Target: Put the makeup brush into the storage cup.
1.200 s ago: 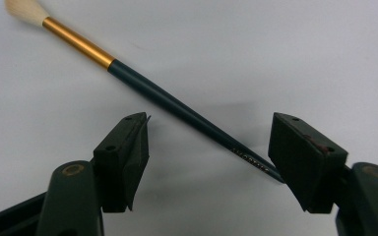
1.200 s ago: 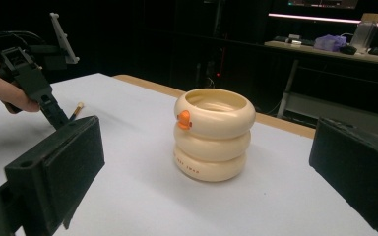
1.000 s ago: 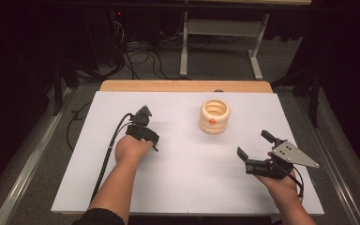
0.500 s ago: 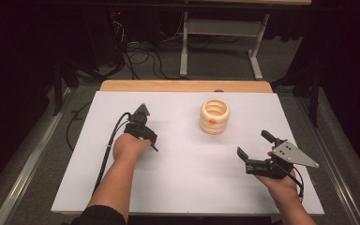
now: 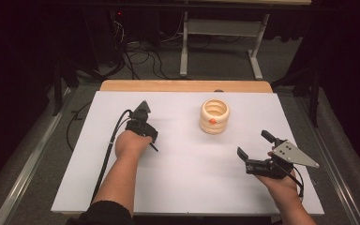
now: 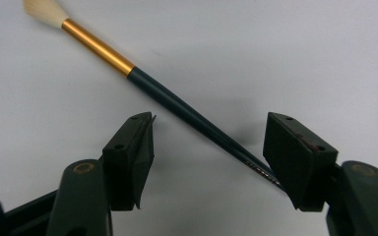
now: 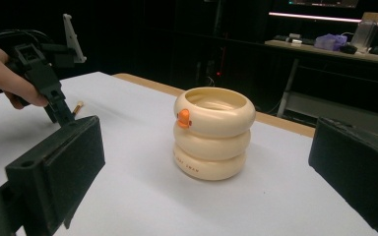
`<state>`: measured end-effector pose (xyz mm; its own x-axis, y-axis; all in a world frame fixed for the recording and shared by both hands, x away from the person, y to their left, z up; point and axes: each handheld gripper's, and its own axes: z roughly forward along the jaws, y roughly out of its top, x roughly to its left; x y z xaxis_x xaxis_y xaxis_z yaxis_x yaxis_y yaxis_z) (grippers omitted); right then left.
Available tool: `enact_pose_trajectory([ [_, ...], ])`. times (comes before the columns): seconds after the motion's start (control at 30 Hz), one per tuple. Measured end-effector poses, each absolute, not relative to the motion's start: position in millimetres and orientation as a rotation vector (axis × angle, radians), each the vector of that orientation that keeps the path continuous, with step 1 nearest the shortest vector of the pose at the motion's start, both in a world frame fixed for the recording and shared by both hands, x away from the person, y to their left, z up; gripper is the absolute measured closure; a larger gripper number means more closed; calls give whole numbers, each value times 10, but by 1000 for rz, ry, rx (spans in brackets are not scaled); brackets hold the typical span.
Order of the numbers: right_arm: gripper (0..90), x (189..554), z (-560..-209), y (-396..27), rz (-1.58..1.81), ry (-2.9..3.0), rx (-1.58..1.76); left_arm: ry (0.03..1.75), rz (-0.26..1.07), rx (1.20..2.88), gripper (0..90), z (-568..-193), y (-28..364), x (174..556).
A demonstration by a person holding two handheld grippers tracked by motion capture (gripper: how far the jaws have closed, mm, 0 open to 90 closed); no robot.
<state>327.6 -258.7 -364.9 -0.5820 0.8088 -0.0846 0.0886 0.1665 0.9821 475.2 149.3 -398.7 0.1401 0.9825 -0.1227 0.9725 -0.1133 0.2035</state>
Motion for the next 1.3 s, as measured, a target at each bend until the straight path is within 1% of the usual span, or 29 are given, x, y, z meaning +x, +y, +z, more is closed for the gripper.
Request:
enact_pose_trajectory([
  [0.13, 18, 3276, -3647, -2590, 1467, 1814, 848, 1911, 76, 2197, 380, -3999, 1470, 4746],
  [0.37, 18, 3271, -3642, -2593, 1469, 1813, 850, 1891, 61, 2251, 397, -3996, 1451, 4716],
  [0.43, 19, 3270, -3643, -2587, 1472, 1814, 850, 1891, 79, 2264, 442, -3995, 1444, 4707],
  [0.47, 19, 3270, -3643, -2587, 1472, 1814, 850, 1893, 83, 2266, 442, -3993, 1445, 4705],
  [0.53, 19, 3269, -3643, -2584, 1471, 1814, 851, 1895, 98, 2270, 475, -3994, 1446, 4702],
  [0.57, 18, 3268, -3643, -2584, 1472, 1813, 852, 1894, 106, 2276, 509, -3993, 1447, 4699],
  [0.9, 21, 3271, -3642, -2593, 1479, 1811, 851, 1886, 114, 2295, 566, -3988, 1465, 4692],
  [0.93, 22, 3271, -3642, -2595, 1476, 1811, 853, 1889, 113, 2292, 586, -3988, 1466, 4690],
  [1.3, 22, 3274, -3649, -2583, 1480, 1814, 862, 1879, 97, 2309, 673, -3982, 1509, 4690],
])
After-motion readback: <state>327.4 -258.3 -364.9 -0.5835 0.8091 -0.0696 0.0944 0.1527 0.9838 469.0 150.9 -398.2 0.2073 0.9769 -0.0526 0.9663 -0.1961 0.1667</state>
